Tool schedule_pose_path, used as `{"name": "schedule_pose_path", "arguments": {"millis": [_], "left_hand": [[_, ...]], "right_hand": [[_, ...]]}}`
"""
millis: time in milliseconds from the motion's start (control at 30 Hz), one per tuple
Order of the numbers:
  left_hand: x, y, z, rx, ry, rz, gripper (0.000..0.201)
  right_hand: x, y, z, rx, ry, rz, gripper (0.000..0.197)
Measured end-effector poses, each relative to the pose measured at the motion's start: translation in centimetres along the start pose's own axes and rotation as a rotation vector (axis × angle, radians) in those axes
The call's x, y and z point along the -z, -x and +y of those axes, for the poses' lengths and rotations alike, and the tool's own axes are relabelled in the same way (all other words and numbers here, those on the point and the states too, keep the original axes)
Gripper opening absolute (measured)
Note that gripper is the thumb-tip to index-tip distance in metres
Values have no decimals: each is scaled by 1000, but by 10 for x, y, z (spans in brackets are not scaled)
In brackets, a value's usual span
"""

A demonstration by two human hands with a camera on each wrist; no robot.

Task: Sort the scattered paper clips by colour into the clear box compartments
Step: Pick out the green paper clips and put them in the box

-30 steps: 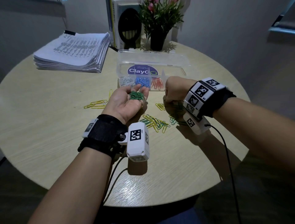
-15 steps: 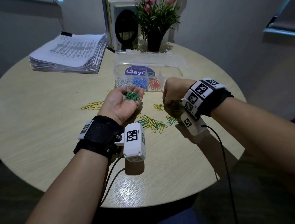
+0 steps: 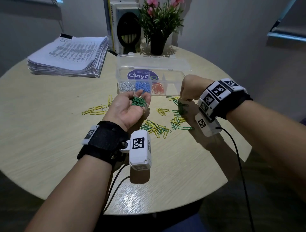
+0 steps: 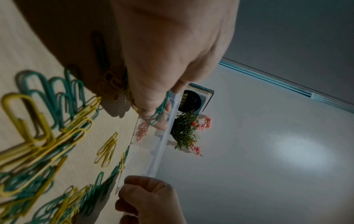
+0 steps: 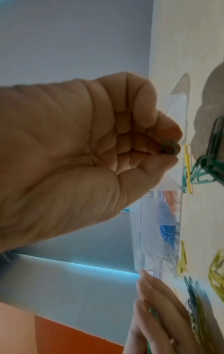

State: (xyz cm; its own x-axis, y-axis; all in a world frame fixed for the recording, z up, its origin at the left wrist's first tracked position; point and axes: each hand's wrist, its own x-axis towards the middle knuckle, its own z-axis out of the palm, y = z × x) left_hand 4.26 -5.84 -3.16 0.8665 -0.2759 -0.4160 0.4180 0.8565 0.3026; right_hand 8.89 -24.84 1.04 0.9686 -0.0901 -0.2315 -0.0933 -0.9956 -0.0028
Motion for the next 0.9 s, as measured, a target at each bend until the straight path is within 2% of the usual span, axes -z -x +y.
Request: {"name": "schedule_pose_path", "arguments": {"millis": [67,300,467,700,833,900], "left_hand": [[0,0,0,2,8,2,29],[0,0,1,4,15,5,29],[0,0,2,6,18,1,29],[1,-1,2,4,29,11,31],[1,-1,2,-1,17,16,33],[1,-1,3,-5,6,17,34]], "right_hand": [[-2,0,0,2,33,-21,18],[-9,1,-5,20,117,-82,17],[-13,2,-2,3,46,-91,14],[-11,4,2,-7,-44,-72,22],[-3,7,2,-13,-50,-72,12],[-3,10,0,-11,-14,-99,24]]}}
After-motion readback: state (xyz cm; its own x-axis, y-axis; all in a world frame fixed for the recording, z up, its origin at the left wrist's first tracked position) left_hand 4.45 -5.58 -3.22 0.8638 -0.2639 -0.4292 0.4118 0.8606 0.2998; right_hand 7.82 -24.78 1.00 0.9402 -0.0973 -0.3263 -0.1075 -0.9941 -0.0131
